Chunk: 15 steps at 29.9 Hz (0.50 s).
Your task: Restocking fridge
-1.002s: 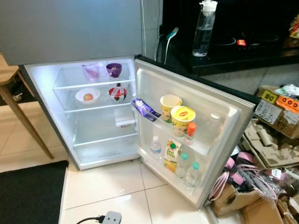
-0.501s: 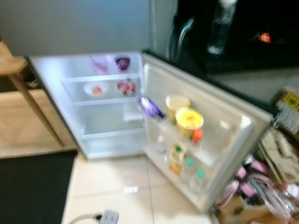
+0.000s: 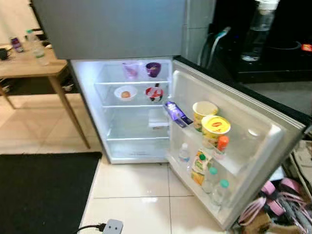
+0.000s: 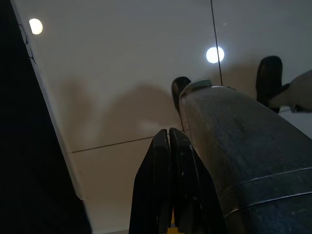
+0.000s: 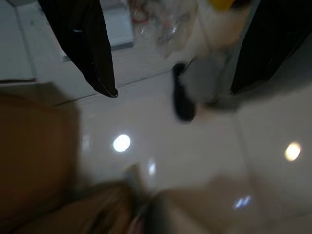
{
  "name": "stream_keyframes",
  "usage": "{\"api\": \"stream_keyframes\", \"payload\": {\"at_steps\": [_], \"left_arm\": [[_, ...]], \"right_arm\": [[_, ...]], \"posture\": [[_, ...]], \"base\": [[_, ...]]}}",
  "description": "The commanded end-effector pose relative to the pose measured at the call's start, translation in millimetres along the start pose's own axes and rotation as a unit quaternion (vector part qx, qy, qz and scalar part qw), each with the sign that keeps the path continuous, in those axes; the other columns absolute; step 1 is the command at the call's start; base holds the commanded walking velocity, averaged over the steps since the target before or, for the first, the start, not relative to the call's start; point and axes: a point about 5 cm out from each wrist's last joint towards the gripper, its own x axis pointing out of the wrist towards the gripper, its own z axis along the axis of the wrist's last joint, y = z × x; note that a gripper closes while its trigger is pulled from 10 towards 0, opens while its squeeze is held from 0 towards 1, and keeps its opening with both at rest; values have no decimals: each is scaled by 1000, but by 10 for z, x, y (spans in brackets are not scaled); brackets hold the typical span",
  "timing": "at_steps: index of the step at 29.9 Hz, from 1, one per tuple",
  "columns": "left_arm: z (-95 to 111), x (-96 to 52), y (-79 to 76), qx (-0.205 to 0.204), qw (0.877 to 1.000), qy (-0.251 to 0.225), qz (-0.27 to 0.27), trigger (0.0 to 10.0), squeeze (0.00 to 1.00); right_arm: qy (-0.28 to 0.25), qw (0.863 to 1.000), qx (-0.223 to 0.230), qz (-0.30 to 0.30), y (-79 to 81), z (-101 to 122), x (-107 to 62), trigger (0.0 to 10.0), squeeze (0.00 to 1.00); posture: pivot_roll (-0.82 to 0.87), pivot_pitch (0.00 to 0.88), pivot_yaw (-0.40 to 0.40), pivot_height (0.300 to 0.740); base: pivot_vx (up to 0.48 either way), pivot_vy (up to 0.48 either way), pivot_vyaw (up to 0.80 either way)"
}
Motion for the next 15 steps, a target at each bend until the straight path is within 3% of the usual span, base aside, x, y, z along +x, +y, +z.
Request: {"api": "stream_keyframes", "payload": {"at_steps": [1,3,4,6,7,9,11,12,13,15], "left_arm": [[-136,-16,-9,2,1000,26,-3,10000,0],[-138,-19,2,2,1000,26,-3,10000,0],[-138,-19,2,2,1000,26,-3,10000,0],[-140,-22,14,2,1000,25,-2,10000,0],[-140,-22,14,2,1000,25,-2,10000,0],[-147,-28,30,4,1000,25,-2,10000,0],[-153,-31,35,5,1000,25,-2,10000,0],[-158,-34,45,5,1000,25,-1,10000,0],[-158,-34,45,5,1000,25,-1,10000,0],[-166,-40,59,5,1000,25,0,10000,0]], "right_arm": [[-53,998,6,-37,-85,296,39,10000,0],[-87,993,8,-77,-224,550,46,10000,0],[-87,993,8,-77,-224,550,46,10000,0],[-131,986,36,-100,-339,824,36,10000,0],[-131,986,36,-100,-339,824,36,10000,0],[-198,971,73,-108,-418,1233,1,10000,0],[-215,967,77,-110,-428,1333,-12,10000,0],[-240,961,78,-117,-442,1515,-39,10000,0],[-240,961,78,-117,-442,1515,-39,10000,0],[-277,949,80,-131,-472,1781,-97,10000,0]], "posture": [[-88,0,12,740],[-87,0,12,740],[-87,0,12,740],[-83,0,11,740],[-83,0,11,740],[-82,0,14,740],[-80,0,14,740],[-72,0,13,740],[-72,0,13,740],[-62,0,10,740]], "base": [[0,0,0],[0,0,0],[0,0,0],[0,0,0],[0,0,0],[0,0,0],[0,0,0],[0,0,0],[0,0,0],[0,0,0]]}}
